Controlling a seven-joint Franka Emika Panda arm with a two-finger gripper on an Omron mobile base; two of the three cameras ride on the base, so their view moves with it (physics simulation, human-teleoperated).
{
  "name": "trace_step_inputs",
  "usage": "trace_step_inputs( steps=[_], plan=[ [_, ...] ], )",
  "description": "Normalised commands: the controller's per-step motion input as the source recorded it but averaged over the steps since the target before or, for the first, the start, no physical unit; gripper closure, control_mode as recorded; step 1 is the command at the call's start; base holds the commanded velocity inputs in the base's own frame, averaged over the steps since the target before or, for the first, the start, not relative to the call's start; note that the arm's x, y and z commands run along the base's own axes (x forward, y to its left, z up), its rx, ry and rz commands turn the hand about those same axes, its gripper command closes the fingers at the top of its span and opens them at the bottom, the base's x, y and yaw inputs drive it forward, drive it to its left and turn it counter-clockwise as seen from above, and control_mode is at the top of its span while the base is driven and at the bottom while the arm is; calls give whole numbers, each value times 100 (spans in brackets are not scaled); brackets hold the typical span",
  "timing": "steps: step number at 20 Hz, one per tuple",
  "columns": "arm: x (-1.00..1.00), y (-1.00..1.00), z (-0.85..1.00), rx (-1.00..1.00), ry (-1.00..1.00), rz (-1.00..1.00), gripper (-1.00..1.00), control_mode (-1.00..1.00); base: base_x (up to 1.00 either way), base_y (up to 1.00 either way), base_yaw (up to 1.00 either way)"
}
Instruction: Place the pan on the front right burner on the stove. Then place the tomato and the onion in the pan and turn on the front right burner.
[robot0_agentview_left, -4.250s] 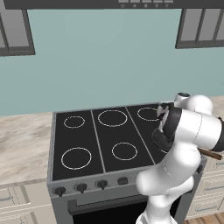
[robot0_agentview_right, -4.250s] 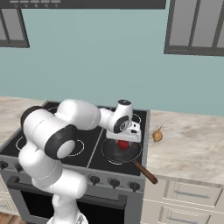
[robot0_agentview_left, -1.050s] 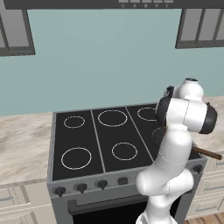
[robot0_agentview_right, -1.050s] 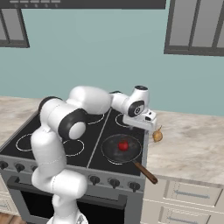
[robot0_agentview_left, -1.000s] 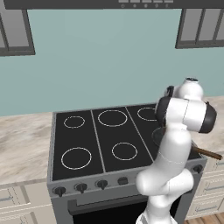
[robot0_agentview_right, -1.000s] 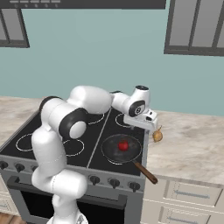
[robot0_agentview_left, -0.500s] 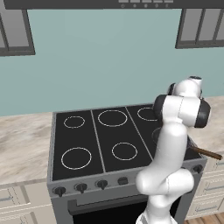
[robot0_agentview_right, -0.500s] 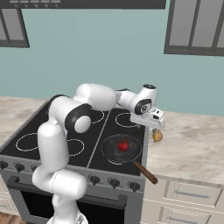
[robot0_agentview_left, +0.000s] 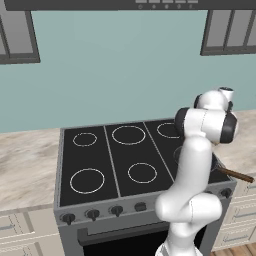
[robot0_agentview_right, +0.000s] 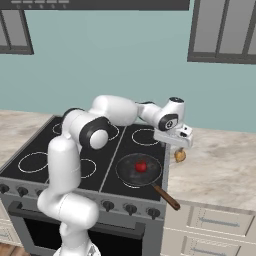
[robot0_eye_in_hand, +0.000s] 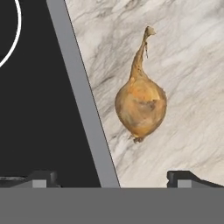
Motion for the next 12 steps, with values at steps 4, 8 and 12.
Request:
trace_step_inputs(
  steps=[4,8,12],
  plan=[
    [12,-12,-14,0,0,0,-100,-100,0,0,0],
    [17,-11,-13,0,0,0,-100,-100,0,0,0],
    [19,-15,-13,0,0,0,-100,-100,0,0,0]
  ],
)
